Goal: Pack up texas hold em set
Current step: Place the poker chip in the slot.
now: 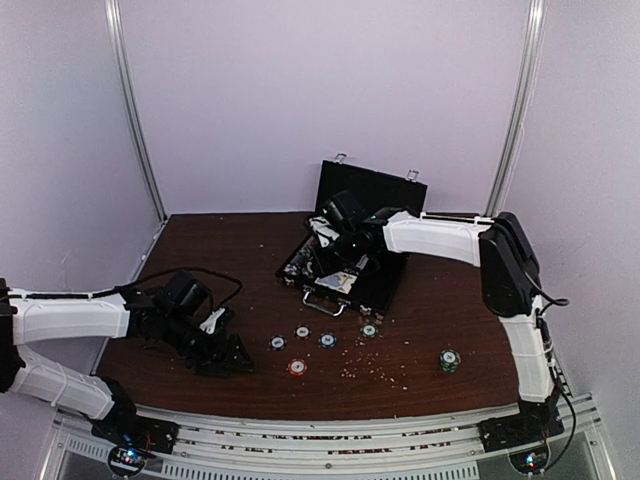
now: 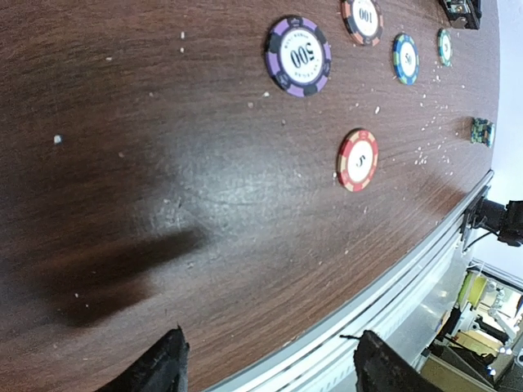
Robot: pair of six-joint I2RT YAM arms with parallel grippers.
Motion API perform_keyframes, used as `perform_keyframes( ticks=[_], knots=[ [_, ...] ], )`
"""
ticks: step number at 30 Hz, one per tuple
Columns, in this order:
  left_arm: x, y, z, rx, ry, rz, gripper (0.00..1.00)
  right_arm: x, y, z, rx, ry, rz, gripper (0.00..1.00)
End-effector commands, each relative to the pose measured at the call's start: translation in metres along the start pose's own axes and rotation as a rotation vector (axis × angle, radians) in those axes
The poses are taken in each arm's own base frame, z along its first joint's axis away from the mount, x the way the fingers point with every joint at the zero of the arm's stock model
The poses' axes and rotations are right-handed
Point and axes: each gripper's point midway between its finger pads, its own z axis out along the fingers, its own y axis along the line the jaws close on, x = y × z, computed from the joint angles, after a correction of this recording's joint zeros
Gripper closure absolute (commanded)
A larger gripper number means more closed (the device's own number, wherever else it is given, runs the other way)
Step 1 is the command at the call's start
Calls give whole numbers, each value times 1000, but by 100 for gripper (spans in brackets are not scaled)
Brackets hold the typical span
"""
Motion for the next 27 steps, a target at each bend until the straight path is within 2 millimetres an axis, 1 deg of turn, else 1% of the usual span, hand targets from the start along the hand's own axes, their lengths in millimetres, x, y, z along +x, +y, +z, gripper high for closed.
perform_keyframes(
  ticks=[1,6,10,16,17,21,27],
  knots=[
    [-11,-2,-2,-11,-19,21,28,14,-15,5,70,165,-233,100],
    [-15,0,1,-23,-13,21,28,11,-32,12,154,182,-326,100],
    [-19,-1,4,-30,-4,28,28,6,-42,15,200,172,-349,100],
    [-25,-5,7,-29,5,38,28,-2,-46,25,200,155,-372,100],
    [-26,-5,8,-31,6,39,28,0,-47,28,199,160,-377,100],
    [-28,-5,9,-35,10,39,28,-5,-48,33,199,148,-389,100],
    [-30,-4,11,-43,8,42,28,-12,-60,40,256,120,-388,100]
  ],
)
